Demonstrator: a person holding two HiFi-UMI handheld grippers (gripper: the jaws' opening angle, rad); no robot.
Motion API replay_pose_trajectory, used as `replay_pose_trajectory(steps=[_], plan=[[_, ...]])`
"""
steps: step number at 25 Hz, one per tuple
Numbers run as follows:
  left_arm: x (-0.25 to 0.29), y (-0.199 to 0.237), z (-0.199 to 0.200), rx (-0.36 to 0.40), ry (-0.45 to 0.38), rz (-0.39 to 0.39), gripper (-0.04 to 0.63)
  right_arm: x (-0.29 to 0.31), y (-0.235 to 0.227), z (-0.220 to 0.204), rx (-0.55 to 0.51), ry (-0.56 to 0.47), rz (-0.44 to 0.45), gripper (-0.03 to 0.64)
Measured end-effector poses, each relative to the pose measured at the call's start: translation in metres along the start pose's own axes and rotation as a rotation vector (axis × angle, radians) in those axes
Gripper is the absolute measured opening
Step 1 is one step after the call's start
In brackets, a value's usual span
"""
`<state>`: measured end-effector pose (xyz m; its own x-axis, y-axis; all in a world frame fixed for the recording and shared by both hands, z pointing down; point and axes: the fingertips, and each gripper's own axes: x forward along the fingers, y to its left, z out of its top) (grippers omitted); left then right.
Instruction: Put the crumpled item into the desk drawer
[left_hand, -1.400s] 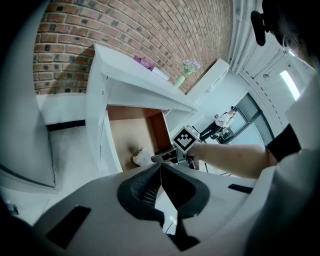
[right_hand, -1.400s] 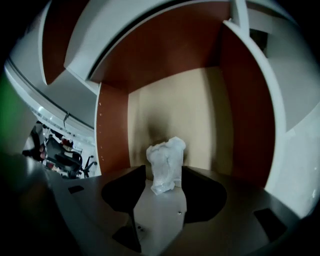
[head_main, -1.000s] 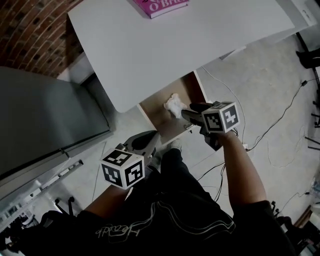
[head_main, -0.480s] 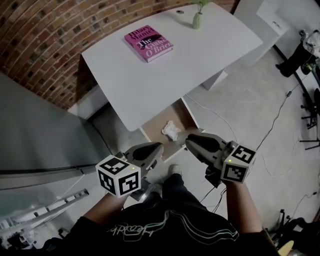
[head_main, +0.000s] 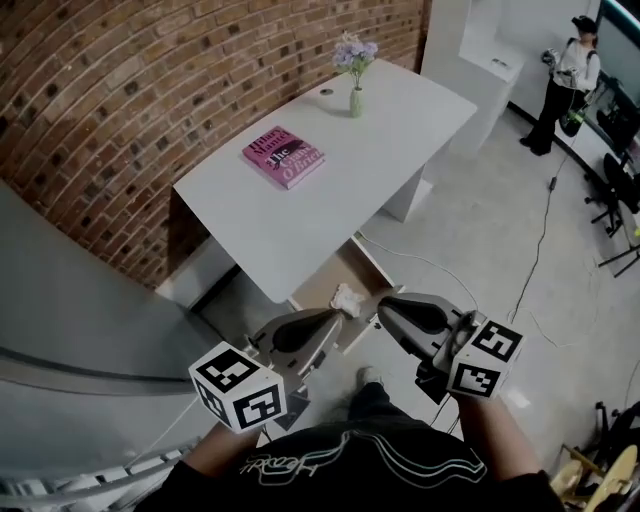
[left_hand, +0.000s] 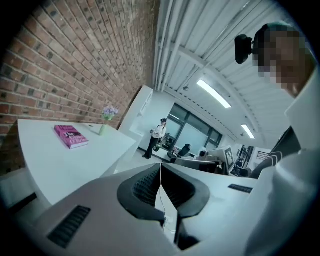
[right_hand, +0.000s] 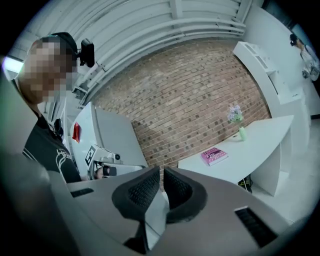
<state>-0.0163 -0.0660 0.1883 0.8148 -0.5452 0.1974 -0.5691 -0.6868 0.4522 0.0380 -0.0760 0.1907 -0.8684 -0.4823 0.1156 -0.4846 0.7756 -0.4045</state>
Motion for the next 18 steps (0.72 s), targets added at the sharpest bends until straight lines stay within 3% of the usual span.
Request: replay_pose_trajectory(steps=[6, 18], plan=[[-0.015, -0.032, 0.019, 0.078, -0.049, -0.02, 0.021, -0.019, 0.042, 0.01, -0.065, -0.04, 0.03, 0.052], [-0.012, -0.055, 0.002, 0.107, -0.037, -0.068, 0.021, -0.037, 0.053, 0.002, -0.124, -0.069, -0.002, 0.049]])
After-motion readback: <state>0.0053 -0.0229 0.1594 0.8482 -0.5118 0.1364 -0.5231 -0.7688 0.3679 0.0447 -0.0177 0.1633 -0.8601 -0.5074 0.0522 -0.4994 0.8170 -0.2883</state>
